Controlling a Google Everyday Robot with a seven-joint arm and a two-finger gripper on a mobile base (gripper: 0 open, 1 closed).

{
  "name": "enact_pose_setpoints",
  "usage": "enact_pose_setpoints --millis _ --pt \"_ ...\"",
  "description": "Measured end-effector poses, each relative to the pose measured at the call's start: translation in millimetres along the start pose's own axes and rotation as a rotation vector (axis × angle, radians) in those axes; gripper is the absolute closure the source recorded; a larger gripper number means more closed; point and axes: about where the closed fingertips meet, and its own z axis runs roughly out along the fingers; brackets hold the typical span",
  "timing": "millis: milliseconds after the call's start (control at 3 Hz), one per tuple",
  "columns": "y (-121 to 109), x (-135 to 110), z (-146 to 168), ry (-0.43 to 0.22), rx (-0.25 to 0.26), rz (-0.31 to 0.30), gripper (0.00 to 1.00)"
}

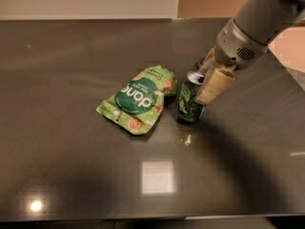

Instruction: Move green can near green rice chip bag

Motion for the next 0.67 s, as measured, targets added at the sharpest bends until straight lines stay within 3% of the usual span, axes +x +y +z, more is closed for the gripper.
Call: enact_pose_setpoints --millis 667 --pt "-15 -24 23 -0.011 -0.035 -0.019 0.59"
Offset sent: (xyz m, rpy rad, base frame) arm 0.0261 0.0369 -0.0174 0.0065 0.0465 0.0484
